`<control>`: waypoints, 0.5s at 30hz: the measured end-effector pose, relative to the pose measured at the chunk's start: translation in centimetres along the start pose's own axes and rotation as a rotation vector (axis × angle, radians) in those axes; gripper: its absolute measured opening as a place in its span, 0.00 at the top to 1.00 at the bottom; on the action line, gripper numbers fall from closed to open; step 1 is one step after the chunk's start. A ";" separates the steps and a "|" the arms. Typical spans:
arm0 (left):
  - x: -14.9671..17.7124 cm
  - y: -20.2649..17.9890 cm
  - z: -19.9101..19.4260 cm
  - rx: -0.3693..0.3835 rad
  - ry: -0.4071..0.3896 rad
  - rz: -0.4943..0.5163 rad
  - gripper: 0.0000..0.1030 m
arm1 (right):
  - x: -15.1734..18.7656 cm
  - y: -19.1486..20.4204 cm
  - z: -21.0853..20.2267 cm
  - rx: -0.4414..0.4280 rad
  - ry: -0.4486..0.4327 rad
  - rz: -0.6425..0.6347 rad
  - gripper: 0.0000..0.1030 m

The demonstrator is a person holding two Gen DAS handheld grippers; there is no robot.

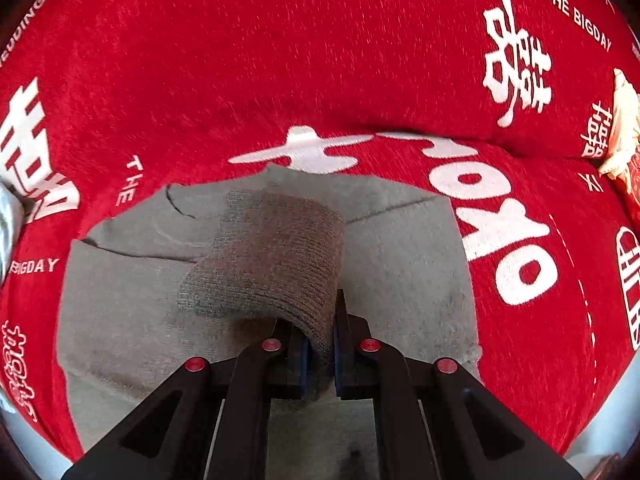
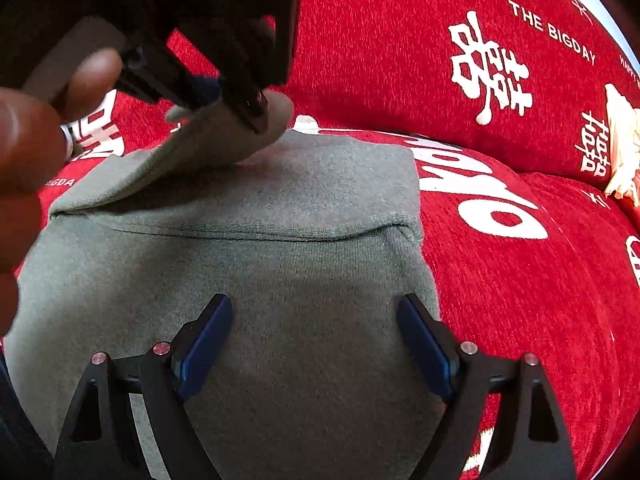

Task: Fold small clothes
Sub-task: 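Lay the held sleeve across the sweater body with the left tool and open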

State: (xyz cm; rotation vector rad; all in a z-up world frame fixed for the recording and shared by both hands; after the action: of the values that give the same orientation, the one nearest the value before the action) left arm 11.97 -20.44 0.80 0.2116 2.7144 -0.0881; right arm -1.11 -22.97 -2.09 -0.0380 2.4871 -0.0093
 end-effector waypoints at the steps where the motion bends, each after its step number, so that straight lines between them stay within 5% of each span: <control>1: 0.1 0.0 0.2 0.007 0.002 0.002 0.91 | 0.0 0.0 0.0 0.000 -0.001 0.000 0.15; 15: 1.1 -1.4 2.5 0.124 -0.006 0.038 0.91 | 0.0 -0.1 0.0 -0.004 -0.020 0.001 0.15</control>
State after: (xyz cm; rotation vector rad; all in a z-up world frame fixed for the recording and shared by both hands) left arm 11.71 -21.90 -1.85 0.2983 2.6998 -0.2466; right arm -1.14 -23.06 -2.09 -0.0379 2.4676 -0.0039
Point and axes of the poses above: each gripper's, at about its wrist camera, not at the fingertips, and z roughly the way its jaws point, y to its left, x to its underside, the point moved 8 cm from there along z, roughly the way its jaws point
